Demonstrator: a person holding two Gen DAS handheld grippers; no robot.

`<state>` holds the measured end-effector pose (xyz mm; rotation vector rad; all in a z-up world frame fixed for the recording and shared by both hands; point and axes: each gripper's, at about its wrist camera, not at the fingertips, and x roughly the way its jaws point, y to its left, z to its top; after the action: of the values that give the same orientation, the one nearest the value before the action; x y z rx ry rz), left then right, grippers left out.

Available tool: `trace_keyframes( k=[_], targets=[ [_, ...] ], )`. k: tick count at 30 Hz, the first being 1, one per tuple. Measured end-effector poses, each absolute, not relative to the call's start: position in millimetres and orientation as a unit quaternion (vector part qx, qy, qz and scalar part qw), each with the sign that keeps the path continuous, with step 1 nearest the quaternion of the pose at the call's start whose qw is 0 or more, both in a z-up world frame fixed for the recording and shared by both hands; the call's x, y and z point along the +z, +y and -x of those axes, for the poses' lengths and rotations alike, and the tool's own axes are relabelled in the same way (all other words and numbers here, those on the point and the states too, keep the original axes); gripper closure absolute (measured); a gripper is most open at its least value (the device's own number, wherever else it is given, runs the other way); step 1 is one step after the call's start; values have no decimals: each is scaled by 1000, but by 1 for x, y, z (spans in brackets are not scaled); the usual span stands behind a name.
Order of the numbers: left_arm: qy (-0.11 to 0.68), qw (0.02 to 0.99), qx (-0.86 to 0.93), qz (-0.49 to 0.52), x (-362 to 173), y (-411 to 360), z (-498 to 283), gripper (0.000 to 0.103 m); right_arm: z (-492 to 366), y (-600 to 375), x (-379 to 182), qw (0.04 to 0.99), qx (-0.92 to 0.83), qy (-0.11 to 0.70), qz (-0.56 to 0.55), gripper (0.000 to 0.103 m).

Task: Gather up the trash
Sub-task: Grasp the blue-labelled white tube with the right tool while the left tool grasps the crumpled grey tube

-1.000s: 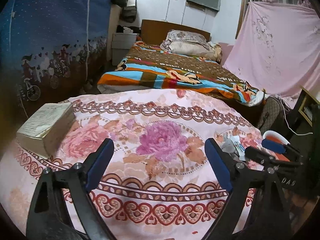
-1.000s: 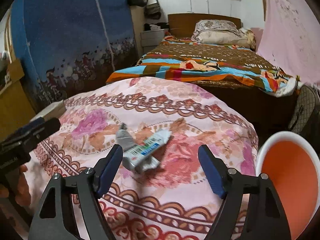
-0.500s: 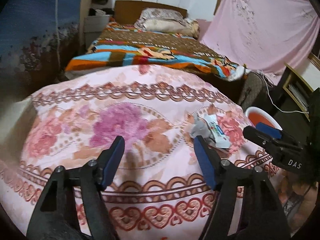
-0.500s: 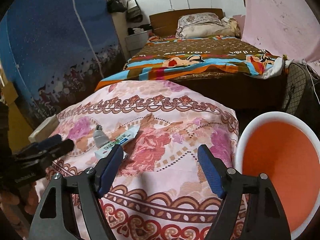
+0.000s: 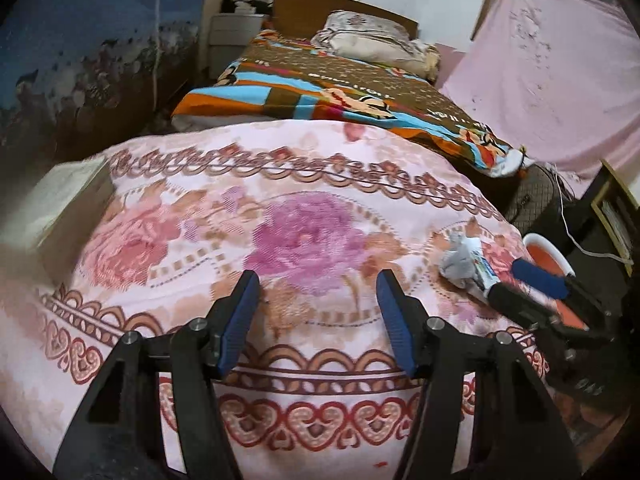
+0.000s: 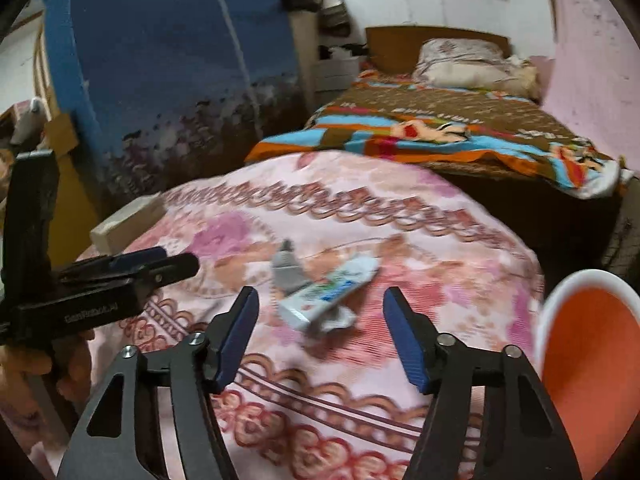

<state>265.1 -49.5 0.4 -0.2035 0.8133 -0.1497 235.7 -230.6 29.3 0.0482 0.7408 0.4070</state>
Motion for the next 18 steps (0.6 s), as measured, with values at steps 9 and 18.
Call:
trace_keyframes(
  k=[9, 18],
  targets=[
    [393, 911, -86, 92, 1, -56, -265, 59, -239, -231, 24, 910, 175, 375, -15, 77],
    [392, 902, -155, 95, 3, -77, -265, 59, -234, -265, 24, 914, 142, 377, -38, 77]
  ],
)
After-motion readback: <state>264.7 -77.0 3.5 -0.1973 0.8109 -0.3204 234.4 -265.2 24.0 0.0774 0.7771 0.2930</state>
